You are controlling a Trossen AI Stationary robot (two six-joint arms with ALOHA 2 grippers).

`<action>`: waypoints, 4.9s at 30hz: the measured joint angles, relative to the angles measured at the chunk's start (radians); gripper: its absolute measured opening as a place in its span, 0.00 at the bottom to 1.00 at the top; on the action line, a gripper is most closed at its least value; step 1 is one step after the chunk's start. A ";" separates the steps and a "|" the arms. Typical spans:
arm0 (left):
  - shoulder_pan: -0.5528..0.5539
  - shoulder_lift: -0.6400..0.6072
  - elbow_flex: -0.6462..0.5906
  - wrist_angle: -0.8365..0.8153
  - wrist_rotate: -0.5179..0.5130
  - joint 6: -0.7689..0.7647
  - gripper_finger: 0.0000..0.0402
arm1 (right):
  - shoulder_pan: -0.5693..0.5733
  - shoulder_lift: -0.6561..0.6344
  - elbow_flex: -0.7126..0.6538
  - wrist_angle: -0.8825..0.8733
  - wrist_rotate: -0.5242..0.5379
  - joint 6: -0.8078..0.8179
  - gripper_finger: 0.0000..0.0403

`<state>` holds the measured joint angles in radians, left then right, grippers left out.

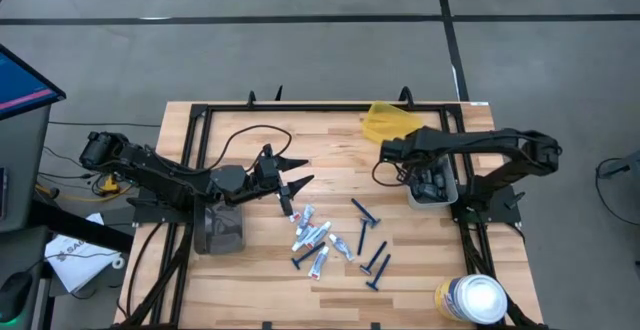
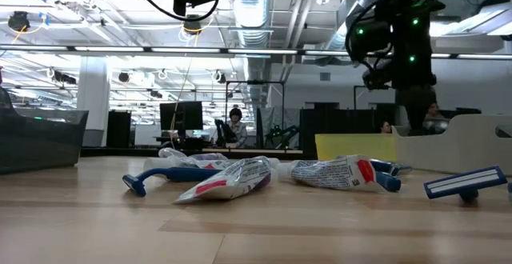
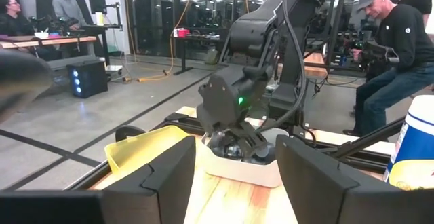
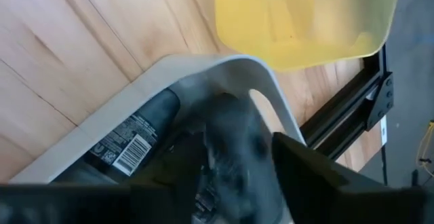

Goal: Pick & Place Travel size toiletries
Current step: Put the gray deodorant bottle into the white bin, then put the white toothpaste into the black bin

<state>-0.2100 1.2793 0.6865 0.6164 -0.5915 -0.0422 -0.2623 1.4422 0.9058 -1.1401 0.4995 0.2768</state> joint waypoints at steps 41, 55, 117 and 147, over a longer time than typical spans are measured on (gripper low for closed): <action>0.267 0.157 0.000 -0.871 0.689 0.292 0.57 | 0.636 -0.710 0.153 0.285 -0.027 0.350 0.68; 0.314 0.318 0.000 -0.841 0.798 0.447 0.55 | 0.682 -0.639 0.152 0.300 -0.023 0.405 0.68; -0.046 -0.526 0.002 -1.711 0.702 -1.047 0.21 | 0.681 -0.617 0.153 0.304 -0.024 0.378 0.68; -0.084 -0.034 0.002 -1.689 0.640 -1.205 0.35 | 0.681 -0.617 0.153 0.307 -0.028 0.371 0.68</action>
<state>-0.2935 1.2453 0.6880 -1.0726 0.0485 -1.2469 0.4187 0.8257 1.0588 -0.8335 0.4719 0.6476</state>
